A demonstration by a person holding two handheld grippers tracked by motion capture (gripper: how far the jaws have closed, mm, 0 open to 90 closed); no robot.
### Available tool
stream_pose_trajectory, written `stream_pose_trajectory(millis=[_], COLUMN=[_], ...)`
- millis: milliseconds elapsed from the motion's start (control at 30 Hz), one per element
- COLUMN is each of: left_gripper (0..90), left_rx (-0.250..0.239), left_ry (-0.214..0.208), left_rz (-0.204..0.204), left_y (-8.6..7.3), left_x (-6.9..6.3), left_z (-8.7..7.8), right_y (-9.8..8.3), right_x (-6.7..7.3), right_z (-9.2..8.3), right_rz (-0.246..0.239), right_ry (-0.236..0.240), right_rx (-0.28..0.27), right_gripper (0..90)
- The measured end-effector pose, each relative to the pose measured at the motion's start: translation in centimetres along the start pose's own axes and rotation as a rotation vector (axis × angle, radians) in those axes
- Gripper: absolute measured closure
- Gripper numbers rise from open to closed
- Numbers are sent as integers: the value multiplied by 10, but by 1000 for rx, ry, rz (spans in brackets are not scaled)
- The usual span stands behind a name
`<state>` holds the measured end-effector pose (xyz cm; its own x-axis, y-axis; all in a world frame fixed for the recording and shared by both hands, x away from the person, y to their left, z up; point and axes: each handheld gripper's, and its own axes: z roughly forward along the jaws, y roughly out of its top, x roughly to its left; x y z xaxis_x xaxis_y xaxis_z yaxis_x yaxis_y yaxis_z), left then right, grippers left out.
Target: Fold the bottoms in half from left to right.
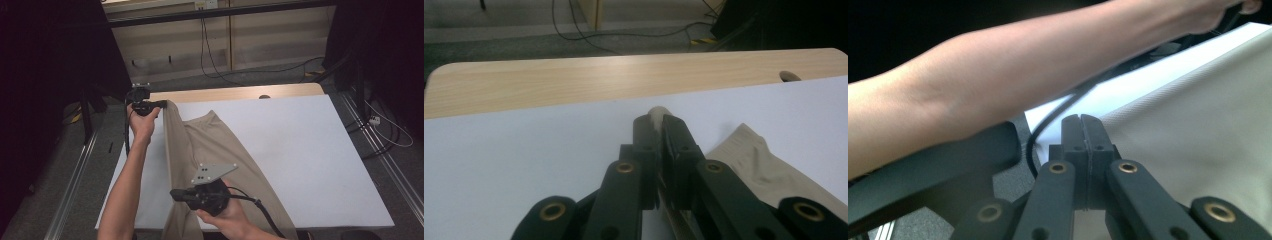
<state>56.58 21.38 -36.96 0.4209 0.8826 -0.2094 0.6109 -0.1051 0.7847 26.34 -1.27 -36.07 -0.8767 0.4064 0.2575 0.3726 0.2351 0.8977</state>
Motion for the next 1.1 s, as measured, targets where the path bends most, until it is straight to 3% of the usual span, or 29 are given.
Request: stream_pose_trajectory(millis=[33,167,700,1100], left_gripper=[857,856,854,852], left_rx=[-7,-3,49,108], left_ry=[-7,-28,-49,-54], left_rz=[1,8,53,81], left_y=[0,-1,-6,-18], left_x=[-3,-18,-50,-76], left_z=[2,13,47,84], right_y=[-5,-10,-59,-81], right_x=[-4,-11,-41,-54], right_z=[-9,-26,-91,-115], right_rz=[19,15,112,152], right_ry=[-9,-38,-169,-234], right_rx=[-9,-24,-4,22], right_gripper=[900,900,900,900])
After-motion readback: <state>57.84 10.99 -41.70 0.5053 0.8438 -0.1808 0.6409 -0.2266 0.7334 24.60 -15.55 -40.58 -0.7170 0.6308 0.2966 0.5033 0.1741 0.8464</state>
